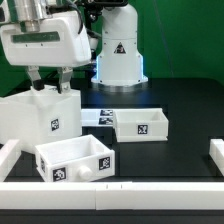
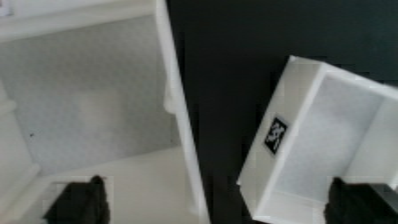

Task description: Assemble drawer

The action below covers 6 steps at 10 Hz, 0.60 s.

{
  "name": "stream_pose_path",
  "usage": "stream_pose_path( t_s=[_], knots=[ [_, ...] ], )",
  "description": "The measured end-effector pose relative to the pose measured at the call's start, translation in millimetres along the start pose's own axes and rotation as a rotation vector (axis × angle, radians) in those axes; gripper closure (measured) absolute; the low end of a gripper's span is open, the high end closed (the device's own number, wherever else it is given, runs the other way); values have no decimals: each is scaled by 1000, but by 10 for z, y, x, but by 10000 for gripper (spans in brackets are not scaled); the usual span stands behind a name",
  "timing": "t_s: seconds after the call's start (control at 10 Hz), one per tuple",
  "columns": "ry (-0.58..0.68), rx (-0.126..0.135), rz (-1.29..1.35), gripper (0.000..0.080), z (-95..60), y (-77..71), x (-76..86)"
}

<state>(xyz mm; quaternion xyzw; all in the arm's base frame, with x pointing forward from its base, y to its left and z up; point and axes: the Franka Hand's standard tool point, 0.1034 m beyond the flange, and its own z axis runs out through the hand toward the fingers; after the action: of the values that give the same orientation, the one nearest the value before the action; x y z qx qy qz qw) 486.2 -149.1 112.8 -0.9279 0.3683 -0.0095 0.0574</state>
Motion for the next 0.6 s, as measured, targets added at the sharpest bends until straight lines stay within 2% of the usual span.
stream_pose_path(
  t_s=[0.1,0.2,0.3,0.5,0.6],
  knots=[
    [0,0,-1,168,2,-3,-1],
    [28,-29,-28,152,30,-7,24],
    [61,-69,-85,152,104,-51,22],
    [96,-105,-146,151,226,-112,-29],
    [111,-113,-158,151,286,-112,-40]
  ],
)
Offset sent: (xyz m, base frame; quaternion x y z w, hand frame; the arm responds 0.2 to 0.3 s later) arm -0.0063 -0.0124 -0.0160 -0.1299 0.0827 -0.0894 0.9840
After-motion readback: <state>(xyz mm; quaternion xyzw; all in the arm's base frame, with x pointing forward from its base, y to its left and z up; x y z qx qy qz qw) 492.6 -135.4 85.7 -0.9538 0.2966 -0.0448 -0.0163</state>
